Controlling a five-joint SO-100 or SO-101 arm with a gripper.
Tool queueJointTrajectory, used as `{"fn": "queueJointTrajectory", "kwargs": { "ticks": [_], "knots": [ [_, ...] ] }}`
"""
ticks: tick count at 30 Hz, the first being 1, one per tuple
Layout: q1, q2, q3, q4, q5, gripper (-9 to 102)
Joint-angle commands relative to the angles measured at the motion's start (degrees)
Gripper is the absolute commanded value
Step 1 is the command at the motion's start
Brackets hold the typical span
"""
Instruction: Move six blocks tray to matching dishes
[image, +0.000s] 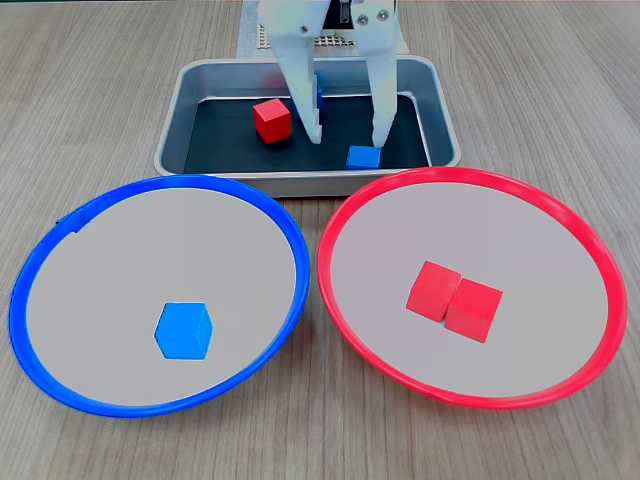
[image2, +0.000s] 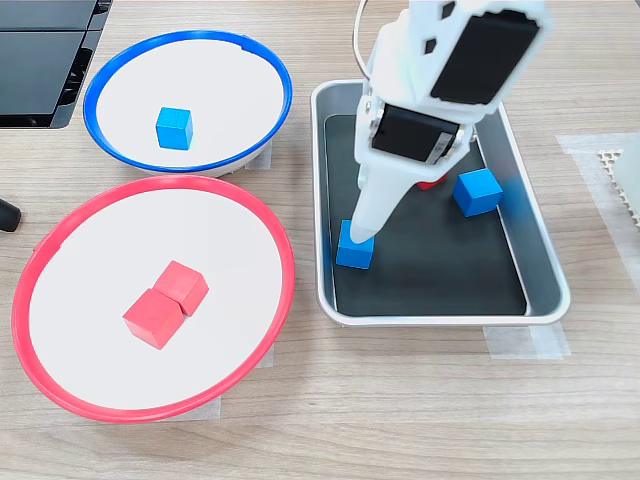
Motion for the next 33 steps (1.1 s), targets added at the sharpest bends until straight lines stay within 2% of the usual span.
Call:
{"fn": "queueJointTrajectory", "kwargs": {
  "ticks": [1, 9, 13, 15, 18, 23, 26, 28, 30, 31, 32, 33],
  "knots": [
    [-1.41, -0.26, 0.18, -1.14, 0.09, 22],
    [-3.34, -5.71, 0.44, -4.83, 0.44, 19],
    [-3.78, -8.79, -0.97, -6.06, 0.26, 11],
    [-4.39, -9.49, -2.29, -5.63, 0.53, 2],
    [-4.48, -7.47, -3.52, 0.26, -0.09, 1],
    [-3.43, 1.58, -4.83, 18.98, -3.25, 1],
    [-1.58, 7.21, -6.77, 26.28, 0.18, 0],
    [0.97, 9.84, -8.0, 24.17, 6.94, 0],
    [4.75, 10.63, -8.7, 17.49, 13.18, 0],
    [7.29, 10.02, -8.7, 11.87, 15.56, 0],
    [10.46, 6.94, -8.61, 1.05, 19.34, 0],
    [11.43, 5.27, -8.88, -3.43, 21.01, 0]
  ]
}}
